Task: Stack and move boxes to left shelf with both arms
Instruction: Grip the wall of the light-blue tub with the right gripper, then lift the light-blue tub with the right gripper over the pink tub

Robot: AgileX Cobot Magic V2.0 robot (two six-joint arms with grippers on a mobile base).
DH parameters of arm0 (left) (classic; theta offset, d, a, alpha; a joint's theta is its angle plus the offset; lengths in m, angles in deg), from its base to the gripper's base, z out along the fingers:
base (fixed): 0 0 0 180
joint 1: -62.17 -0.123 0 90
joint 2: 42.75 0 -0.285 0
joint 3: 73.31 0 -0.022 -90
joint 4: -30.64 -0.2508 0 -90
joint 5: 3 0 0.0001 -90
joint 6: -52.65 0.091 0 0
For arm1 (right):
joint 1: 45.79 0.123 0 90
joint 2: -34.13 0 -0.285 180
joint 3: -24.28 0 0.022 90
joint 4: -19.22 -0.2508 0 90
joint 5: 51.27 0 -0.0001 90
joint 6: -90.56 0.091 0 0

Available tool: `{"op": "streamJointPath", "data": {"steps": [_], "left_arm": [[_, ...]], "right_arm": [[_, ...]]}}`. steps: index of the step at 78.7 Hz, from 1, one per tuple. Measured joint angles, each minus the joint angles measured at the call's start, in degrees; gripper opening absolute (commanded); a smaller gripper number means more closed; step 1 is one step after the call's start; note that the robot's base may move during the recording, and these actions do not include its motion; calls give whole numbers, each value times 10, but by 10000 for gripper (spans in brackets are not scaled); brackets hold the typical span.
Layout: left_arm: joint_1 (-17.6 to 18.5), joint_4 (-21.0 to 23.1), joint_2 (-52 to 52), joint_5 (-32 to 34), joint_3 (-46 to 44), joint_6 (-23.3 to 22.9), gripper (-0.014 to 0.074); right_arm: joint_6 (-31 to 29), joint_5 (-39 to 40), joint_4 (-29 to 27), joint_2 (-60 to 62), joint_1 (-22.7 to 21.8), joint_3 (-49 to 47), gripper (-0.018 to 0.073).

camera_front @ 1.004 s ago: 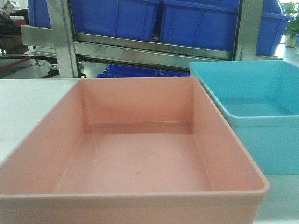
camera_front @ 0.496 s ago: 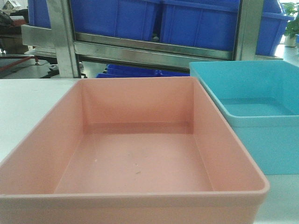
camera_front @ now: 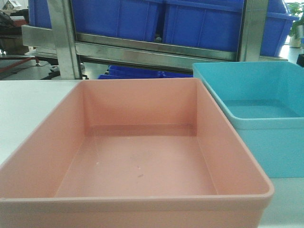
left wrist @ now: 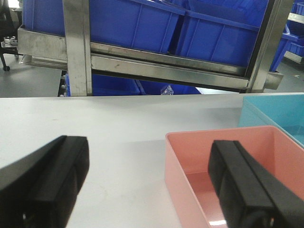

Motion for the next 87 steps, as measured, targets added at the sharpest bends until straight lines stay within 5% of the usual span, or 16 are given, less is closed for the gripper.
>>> {"op": "streamJointPath", "data": {"steps": [17, 65, 87], "left_arm": [[0, 0, 0, 0, 0, 0, 426], [0, 0, 0, 0, 0, 0, 426], [0, 0, 0, 0, 0, 0, 426]], "right_arm": [[-8, -6, -5, -16, -2, -21, 36], [-12, -74, 8, 65, -49, -123, 57], [69, -106, 6, 153, -54, -149, 57]]}}
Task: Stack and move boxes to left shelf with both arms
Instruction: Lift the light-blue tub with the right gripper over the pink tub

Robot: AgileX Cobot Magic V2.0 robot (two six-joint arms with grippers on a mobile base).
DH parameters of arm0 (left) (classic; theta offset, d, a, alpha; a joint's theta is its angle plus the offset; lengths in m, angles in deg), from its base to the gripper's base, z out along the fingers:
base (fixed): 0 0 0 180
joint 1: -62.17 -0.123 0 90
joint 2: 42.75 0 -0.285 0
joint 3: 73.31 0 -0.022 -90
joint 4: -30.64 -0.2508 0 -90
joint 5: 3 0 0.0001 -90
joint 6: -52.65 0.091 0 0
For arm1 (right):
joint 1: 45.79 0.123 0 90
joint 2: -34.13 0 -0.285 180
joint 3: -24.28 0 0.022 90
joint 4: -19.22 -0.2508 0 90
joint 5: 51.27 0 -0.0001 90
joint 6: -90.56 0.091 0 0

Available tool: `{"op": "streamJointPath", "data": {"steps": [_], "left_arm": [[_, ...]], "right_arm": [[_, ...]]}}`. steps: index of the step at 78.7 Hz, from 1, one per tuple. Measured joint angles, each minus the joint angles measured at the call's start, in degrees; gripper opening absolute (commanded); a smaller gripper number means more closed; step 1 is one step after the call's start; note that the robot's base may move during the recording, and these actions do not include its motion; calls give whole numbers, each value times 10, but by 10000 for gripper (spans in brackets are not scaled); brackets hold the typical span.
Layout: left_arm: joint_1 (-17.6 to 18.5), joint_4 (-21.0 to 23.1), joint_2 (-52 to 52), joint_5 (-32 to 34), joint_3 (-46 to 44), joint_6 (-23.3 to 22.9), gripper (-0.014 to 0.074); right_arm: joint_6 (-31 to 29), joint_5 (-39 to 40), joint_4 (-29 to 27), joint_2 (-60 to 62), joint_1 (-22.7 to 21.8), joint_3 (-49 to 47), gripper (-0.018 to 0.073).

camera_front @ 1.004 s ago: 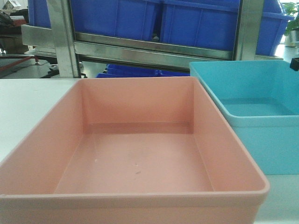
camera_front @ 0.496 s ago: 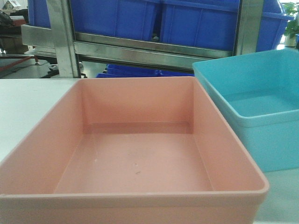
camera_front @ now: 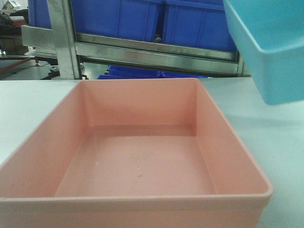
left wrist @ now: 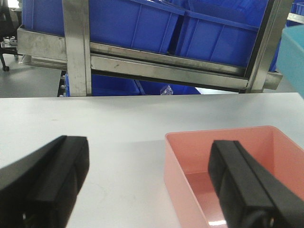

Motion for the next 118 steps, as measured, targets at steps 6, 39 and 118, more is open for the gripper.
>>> {"op": "streamJointPath", "data": {"steps": [6, 39, 118], "left_arm": [[0, 0, 0, 0, 0, 0, 426], [0, 0, 0, 0, 0, 0, 426], [0, 0, 0, 0, 0, 0, 426]], "right_arm": [[36, -18, 0, 26, 9, 0, 57], [192, -33, -2, 82, 189, 4, 57], [379, 45, -7, 138, 440, 282, 57]]}}
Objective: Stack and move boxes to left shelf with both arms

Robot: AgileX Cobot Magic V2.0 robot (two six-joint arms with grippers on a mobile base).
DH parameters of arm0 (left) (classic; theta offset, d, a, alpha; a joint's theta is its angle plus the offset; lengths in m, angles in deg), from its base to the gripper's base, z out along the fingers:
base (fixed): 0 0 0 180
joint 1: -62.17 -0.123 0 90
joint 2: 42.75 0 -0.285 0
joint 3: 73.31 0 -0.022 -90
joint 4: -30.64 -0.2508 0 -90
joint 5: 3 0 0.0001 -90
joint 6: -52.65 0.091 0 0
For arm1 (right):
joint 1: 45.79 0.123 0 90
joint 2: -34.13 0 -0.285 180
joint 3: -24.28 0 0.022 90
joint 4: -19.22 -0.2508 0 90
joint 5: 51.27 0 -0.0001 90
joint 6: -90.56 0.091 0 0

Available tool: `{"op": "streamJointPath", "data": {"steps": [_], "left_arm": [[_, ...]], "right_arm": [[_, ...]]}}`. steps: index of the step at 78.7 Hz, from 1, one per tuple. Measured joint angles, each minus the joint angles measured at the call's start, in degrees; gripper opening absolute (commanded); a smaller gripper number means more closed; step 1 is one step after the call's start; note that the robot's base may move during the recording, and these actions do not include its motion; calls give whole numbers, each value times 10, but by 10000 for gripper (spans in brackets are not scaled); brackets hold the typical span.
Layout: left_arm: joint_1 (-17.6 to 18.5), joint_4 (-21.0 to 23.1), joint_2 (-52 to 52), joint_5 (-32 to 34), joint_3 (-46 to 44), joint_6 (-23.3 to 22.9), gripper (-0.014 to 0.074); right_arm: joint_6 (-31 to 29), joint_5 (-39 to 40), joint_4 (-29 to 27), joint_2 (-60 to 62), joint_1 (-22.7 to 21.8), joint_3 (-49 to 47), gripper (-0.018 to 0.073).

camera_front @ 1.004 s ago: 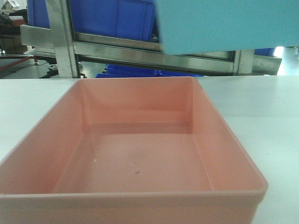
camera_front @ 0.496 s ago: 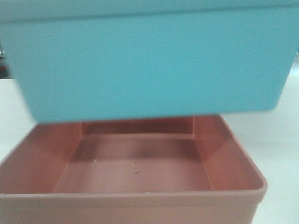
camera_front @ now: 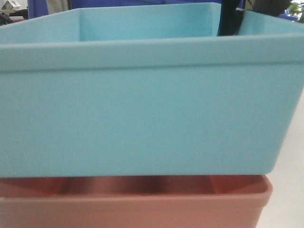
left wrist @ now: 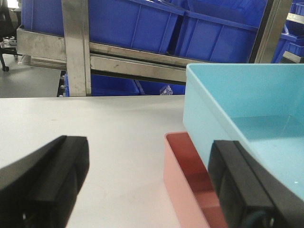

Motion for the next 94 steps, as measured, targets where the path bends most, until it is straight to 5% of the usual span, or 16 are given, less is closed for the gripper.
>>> {"op": "streamJointPath", "data": {"steps": [94], "left_arm": [[0, 0, 0, 0, 0, 0, 426]], "right_arm": [[-25, 127, -12, 0, 4, 112, 57]]}}
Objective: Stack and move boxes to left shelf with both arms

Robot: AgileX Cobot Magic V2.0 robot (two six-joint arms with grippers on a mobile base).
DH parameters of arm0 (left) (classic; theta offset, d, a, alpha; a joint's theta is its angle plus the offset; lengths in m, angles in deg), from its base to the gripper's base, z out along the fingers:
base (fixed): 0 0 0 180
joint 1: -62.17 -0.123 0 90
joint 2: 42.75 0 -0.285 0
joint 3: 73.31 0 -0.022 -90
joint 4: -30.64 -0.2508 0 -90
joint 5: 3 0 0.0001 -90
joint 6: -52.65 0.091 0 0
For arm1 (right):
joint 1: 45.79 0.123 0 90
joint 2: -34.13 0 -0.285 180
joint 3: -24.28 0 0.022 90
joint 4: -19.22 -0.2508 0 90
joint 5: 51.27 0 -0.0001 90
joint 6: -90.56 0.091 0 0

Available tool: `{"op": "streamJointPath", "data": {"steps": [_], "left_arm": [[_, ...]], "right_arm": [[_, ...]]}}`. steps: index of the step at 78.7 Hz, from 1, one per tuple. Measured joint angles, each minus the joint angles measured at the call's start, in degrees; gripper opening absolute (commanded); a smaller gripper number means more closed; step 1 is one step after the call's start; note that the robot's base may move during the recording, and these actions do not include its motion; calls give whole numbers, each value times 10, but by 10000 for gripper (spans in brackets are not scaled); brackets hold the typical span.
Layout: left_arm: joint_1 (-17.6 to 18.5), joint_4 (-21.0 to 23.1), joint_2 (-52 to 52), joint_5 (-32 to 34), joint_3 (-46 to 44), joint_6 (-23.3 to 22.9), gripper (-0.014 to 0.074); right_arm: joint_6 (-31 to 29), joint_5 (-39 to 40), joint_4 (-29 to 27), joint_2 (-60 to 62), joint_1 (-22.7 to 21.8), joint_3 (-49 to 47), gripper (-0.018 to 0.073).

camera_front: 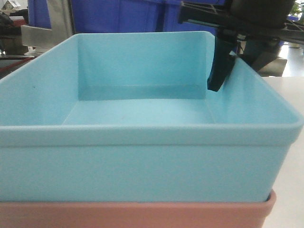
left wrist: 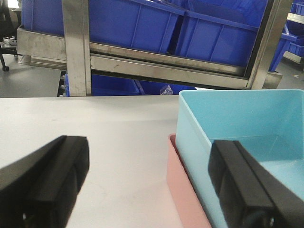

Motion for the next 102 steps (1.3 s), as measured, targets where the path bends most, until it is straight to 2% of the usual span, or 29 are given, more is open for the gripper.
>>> {"op": "streamJointPath", "data": {"steps": [11, 14, 18, 29, 34, 58, 85, 102], "left_arm": [[0, 0, 0, 0, 0, 0, 426], [0, 0, 0, 0, 0, 0, 426], [0, 0, 0, 0, 0, 0, 426], [0, 0, 0, 0, 0, 0, 426], [0, 0, 0, 0, 0, 0, 426], [0, 1, 0, 0, 0, 0, 426], [0, 30, 4, -5, 0, 0, 417], [0, -21, 74, -105, -62, 0, 396]], "right_arm": [[-11, 2, 0, -2, 0, 1, 66], [-17, 3, 0, -5, 0, 1, 92], [-25, 3, 0, -11, 0, 1, 150], [-32, 9, -10, -28, 0, 1, 399], [-32, 9, -14, -31, 0, 1, 452], [-34, -6, -14, -34, 0, -3, 456], [-37, -11, -14, -30, 0, -4, 456], [-38, -9, -14, -30, 0, -4, 456]]}}
